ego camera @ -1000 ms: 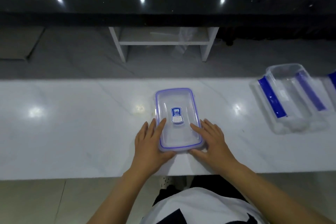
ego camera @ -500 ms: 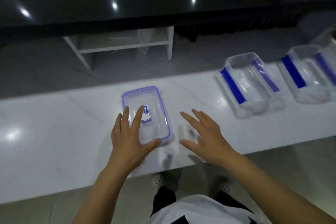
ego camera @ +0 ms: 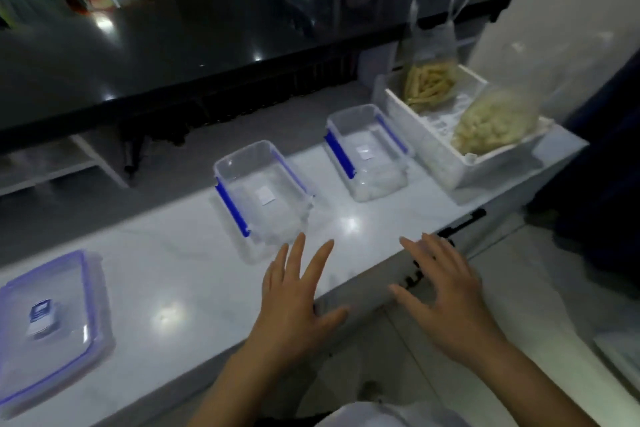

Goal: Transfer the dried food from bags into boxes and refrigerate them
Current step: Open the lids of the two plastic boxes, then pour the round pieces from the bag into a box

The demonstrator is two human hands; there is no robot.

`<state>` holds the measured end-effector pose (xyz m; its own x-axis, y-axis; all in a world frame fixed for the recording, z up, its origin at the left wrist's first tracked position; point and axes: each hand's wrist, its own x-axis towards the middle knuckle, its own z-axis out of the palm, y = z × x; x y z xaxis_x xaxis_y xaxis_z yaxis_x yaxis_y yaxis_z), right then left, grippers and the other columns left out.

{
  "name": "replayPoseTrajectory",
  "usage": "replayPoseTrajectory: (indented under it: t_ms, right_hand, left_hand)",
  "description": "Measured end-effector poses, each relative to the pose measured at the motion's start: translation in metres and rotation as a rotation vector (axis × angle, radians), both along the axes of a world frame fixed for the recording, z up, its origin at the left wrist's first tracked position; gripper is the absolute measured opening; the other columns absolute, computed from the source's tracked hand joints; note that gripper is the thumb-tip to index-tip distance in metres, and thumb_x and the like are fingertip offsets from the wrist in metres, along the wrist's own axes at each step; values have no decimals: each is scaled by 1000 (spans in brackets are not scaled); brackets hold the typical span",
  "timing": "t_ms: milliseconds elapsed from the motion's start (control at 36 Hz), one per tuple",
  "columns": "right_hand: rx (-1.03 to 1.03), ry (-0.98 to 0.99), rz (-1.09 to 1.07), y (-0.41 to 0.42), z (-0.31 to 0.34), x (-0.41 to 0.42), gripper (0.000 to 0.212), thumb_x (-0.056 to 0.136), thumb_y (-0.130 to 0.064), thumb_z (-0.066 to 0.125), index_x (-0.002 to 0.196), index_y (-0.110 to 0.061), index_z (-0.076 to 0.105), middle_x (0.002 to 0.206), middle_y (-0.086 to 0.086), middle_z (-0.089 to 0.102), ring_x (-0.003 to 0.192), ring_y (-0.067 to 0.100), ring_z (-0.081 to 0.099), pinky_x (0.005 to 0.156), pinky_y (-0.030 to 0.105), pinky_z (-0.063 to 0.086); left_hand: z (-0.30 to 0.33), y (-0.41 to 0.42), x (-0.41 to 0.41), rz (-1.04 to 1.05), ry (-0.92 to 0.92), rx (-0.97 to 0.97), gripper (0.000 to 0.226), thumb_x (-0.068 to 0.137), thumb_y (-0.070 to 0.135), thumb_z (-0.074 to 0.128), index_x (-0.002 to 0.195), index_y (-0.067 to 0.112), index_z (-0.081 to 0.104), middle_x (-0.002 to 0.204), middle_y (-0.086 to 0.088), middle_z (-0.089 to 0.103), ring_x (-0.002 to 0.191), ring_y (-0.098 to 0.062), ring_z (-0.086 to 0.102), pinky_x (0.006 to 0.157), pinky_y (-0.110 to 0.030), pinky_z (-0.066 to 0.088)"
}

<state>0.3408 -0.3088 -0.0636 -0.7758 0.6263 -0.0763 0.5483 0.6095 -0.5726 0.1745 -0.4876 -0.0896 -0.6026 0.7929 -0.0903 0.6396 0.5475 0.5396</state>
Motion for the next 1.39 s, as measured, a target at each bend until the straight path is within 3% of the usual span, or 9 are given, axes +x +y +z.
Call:
replayPoseTrajectory:
  t_ms: [250, 417, 556, 694, 833, 1028, 1222, 1333, 1389]
  right_hand:
    - [13, 107, -219, 117, 22, 82, 63, 75, -80, 38, 133, -69, 15, 156, -17, 23, 150, 11, 12, 122, 38, 8]
    - [-56, 223, -310, 183, 46, 87, 58, 80, -65, 58, 128, -69, 26, 157, -13, 32, 147, 9, 21, 122, 45, 19]
    - [-296, 483, -382, 242, 68, 74, 58, 67, -72, 62, 121, -74, 42, 128, -53, 32, 121, -24, 33, 101, 15, 28]
    - [-463, 634, -536, 327, 90, 45, 61, 71, -61, 71, 128, -48, 56, 134, -22, 52, 120, -2, 49, 85, 22, 40]
    - [-617, 604, -631, 413, 115, 10, 54, 83, -43, 76, 133, -34, 57, 121, -16, 60, 107, 6, 56, 80, 28, 44]
    - [-690, 528, -461, 463, 130, -32, 3, 90, -22, 71, 91, -21, 74, 105, -3, 74, 106, 9, 63, 84, 23, 43]
    - [-457, 465, -200, 451, 143, -50, 3, 88, -36, 69, 86, -33, 70, 110, -16, 63, 108, 0, 55, 72, 9, 43]
    - [-387, 428, -87, 452, 143, -45, 15, 76, -51, 66, 89, -44, 69, 111, -28, 50, 116, -10, 39, 78, 9, 35]
    - [-357, 452, -52, 457, 140, -32, 19, 76, -54, 66, 95, -51, 69, 118, -34, 46, 123, -14, 32, 83, 6, 34]
  left_hand:
    - [36, 129, 41, -284, 1, -12, 99, 83, 66, 64, 133, 74, -21, 162, 21, -24, 151, -10, -19, 120, -37, -4]
    - [87, 220, 21, -303, 22, 145, 95, 85, 56, 68, 145, 66, -4, 164, 24, -4, 153, -8, -1, 124, -48, 14]
    - [114, 307, -9, -275, 68, 302, 92, 87, 40, 73, 151, 55, 9, 165, 16, 11, 152, -10, 13, 122, -50, 23]
    - [132, 394, -41, -259, 143, 383, 92, 84, 25, 78, 156, 36, 22, 166, 9, 13, 152, -15, 14, 121, -52, 21]
    - [146, 460, -67, -282, 144, 378, 100, 79, 27, 82, 155, 39, 19, 167, 9, 9, 152, -17, 10, 121, -53, 20]
    - [142, 515, -69, -323, 74, 412, 104, 75, 43, 82, 155, 46, 14, 165, 19, 4, 150, -11, 9, 119, -55, 22]
    - [146, 549, -42, -263, 6, 386, 105, 69, 68, 64, 156, 38, 14, 166, 10, 6, 153, -14, 10, 122, -51, 21]
    - [149, 569, -31, -174, -2, 415, 93, 81, 40, 72, 156, 40, 16, 166, 12, 7, 153, -15, 10, 122, -54, 20]
    - [155, 576, -28, -118, 3, 429, 89, 80, 46, 70, 154, 41, 22, 165, 12, 10, 152, -17, 12, 120, -55, 22]
